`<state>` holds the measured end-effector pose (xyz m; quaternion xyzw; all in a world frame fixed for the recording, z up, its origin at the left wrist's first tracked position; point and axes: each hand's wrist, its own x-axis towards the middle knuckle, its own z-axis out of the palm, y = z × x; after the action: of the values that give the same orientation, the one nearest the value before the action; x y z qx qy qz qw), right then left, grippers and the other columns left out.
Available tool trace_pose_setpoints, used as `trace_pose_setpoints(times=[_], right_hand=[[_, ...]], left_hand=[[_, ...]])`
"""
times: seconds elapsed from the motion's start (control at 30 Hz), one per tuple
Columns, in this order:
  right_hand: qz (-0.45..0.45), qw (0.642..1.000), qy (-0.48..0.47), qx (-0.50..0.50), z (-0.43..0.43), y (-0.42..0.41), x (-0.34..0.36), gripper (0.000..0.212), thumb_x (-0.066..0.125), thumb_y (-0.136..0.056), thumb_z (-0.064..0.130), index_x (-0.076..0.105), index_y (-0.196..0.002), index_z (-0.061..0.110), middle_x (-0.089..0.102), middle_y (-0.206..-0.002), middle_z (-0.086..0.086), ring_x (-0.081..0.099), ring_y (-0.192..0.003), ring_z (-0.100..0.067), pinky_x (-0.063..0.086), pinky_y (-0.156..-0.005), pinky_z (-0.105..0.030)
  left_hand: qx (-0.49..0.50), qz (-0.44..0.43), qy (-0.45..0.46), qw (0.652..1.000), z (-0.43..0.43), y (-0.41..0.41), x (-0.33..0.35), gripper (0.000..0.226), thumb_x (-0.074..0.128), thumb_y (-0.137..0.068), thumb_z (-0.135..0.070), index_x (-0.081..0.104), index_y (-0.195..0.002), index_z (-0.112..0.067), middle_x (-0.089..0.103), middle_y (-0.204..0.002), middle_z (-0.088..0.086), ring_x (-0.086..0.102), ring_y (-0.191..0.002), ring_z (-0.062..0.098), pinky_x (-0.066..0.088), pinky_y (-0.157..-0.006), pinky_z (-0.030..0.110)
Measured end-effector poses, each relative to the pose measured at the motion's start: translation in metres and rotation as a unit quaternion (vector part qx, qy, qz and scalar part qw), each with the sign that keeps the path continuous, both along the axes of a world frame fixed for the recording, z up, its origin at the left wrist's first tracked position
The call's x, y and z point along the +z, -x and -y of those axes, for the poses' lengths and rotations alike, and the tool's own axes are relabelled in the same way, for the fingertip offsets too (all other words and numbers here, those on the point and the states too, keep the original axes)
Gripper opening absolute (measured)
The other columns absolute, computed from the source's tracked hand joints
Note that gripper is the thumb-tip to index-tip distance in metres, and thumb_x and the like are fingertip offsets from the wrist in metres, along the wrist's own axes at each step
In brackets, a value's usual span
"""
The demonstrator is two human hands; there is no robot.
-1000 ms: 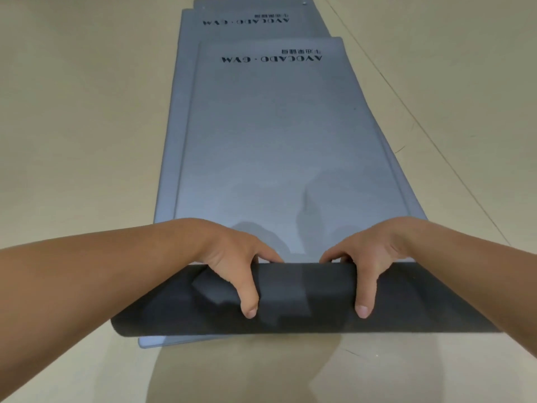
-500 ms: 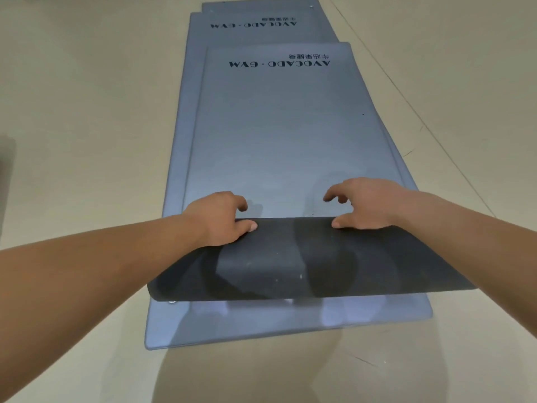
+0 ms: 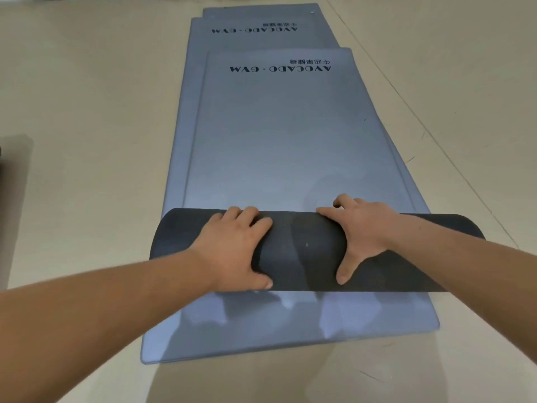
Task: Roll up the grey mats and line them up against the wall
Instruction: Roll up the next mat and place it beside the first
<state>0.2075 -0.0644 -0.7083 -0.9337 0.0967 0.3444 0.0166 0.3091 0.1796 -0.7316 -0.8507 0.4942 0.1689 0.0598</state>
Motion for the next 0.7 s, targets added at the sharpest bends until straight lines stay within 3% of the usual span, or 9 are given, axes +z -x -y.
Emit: trace_pose_setpoints(times=[0.1, 0.27, 0.37, 0.47, 0.53, 0.7], right_hand=[[0.023, 0.998, -0.038, -0.034, 0.013, -0.017, 0.000, 0.144, 0.091, -0.036, 0.076, 0.022, -0.158, 0.045, 0.028, -0.144, 0.006, 0.035, -0.136, -0.023, 0.050, -0.098, -0.046], [0.107, 0.994, 0.002, -0.024, 0.015, -0.021, 0.003, 0.106, 0.087, -0.051, 0.073, 0.047, -0.145, 0.042, 0.052, -0.125, 0.011, 0.050, -0.118, -0.018, 0.045, -0.073, -0.036], [0.119, 0.993, 0.002, -0.005, 0.003, -0.012, 0.005, 0.100, 0.081, -0.066, 0.069, 0.038, -0.152, 0.041, 0.049, -0.137, 0.009, 0.050, -0.124, -0.020, 0.050, -0.081, -0.039], [0.064, 0.998, 0.028, 0.007, -0.012, -0.001, 0.000, 0.141, 0.076, -0.052, 0.084, 0.008, -0.163, 0.030, 0.024, -0.163, -0.001, 0.028, -0.149, -0.028, 0.041, -0.111, -0.052], [0.075, 0.994, 0.078, 0.024, -0.018, 0.003, -0.011, 0.152, 0.074, -0.046, 0.087, -0.001, -0.162, 0.024, 0.018, -0.164, -0.009, 0.022, -0.151, -0.033, 0.033, -0.116, -0.057], [0.124, 0.989, 0.072, 0.042, -0.003, -0.010, -0.001, 0.123, 0.071, -0.040, 0.085, 0.031, -0.145, 0.034, 0.051, -0.126, 0.004, 0.055, -0.114, -0.024, 0.043, -0.095, -0.046]], left_hand=[[-0.003, 0.067, -0.038, 0.997, -0.008, 0.001, -0.011, 0.122, 0.062, -0.069, -0.083, -0.002, -0.160, -0.033, 0.008, -0.163, 0.009, 0.019, -0.148, 0.034, 0.025, -0.119, 0.058], [0.036, 0.074, -0.062, 0.995, -0.006, -0.013, -0.025, 0.140, 0.071, -0.066, -0.081, -0.023, -0.158, -0.033, 0.006, -0.164, 0.012, 0.013, -0.151, 0.036, 0.025, -0.117, 0.063], [0.023, 0.071, -0.091, 0.993, 0.003, -0.018, -0.028, 0.141, 0.075, -0.060, -0.076, -0.016, -0.158, -0.031, 0.018, -0.156, 0.012, 0.025, -0.141, 0.036, 0.037, -0.107, 0.061], [0.005, 0.047, -0.091, 0.995, 0.011, -0.033, -0.018, 0.134, 0.074, -0.052, -0.072, 0.000, -0.156, -0.031, 0.037, -0.140, 0.008, 0.041, -0.125, 0.032, 0.048, -0.093, 0.053], [-0.005, 0.028, -0.086, 0.996, 0.017, -0.044, -0.007, 0.128, 0.073, -0.049, -0.073, 0.011, -0.153, -0.033, 0.047, -0.128, 0.004, 0.050, -0.112, 0.029, 0.053, -0.087, 0.049], [0.003, -0.024, -0.082, 0.996, 0.024, -0.056, 0.012, 0.113, 0.075, -0.051, -0.069, 0.025, -0.147, -0.040, 0.058, -0.107, -0.006, 0.061, -0.094, 0.023, 0.057, -0.081, 0.043]])
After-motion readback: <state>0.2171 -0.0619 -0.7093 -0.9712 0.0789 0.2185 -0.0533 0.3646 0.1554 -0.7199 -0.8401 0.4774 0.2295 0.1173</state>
